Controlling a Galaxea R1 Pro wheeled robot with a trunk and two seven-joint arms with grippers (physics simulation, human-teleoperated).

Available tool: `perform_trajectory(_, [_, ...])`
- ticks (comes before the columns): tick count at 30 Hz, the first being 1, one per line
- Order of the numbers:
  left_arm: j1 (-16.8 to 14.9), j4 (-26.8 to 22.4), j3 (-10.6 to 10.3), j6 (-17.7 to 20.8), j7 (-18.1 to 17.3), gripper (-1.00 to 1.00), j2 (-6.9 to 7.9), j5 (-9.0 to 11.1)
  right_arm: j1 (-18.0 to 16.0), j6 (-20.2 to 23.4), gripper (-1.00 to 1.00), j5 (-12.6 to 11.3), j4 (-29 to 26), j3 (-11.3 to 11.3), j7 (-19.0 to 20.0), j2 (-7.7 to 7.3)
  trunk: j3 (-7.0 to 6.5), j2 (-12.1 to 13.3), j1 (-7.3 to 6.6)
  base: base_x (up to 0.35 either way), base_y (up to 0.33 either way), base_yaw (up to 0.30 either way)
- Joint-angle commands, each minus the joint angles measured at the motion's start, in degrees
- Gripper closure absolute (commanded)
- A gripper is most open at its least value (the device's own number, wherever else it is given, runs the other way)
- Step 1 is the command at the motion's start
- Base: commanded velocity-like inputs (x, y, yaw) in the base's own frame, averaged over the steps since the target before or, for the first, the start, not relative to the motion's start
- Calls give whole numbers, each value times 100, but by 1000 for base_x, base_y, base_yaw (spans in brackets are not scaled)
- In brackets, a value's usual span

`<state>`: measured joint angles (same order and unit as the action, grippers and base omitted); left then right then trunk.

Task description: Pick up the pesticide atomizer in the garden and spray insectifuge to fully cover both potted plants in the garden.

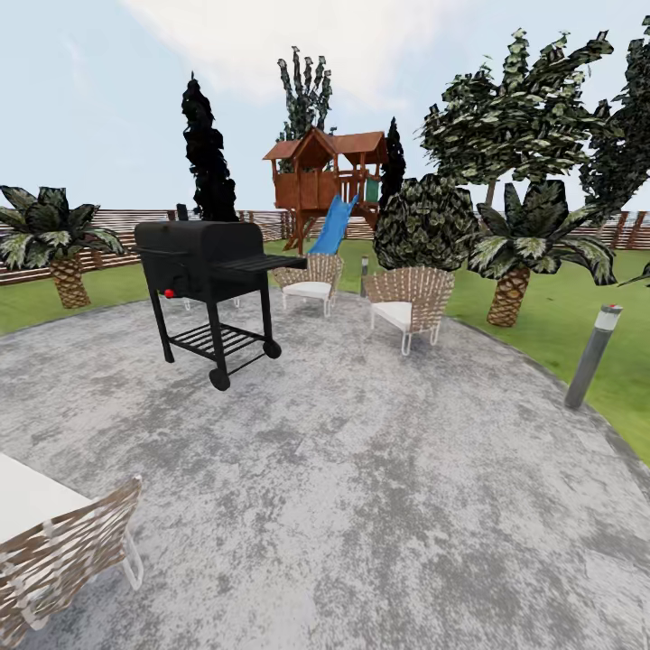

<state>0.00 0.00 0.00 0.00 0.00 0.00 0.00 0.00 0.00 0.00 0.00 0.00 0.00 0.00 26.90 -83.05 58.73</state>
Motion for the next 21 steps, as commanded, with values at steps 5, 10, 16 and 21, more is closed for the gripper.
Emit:
perform_trajectory(5, [0, -26, 9, -10, -8, -100, -9, -9, -9, 44, -100, 6, -88, 0, 35, 117, 3, -3, 0, 0, 0, 0])
perform_trajectory(10, [0, -52, 9, -37, -9, -100, -9, -9, -30, 23, -100, 8, -241, -6, 35, 230, 3, -3, 0, 0, 0, 0])
perform_trajectory(16, [0, -61, 33, -230, -9, -100, -84, 28, -35, -101, -100, 40, -356, 21, 19, 232, 3, -3, 0, 0, 0, 0])
perform_trajectory(21, [-11, -113, -4, -391, -16, -100, -162, -16, -38, -262, -100, 19, -483, -17, -105, 71, 3, -3, 0, 0, 0, 0])
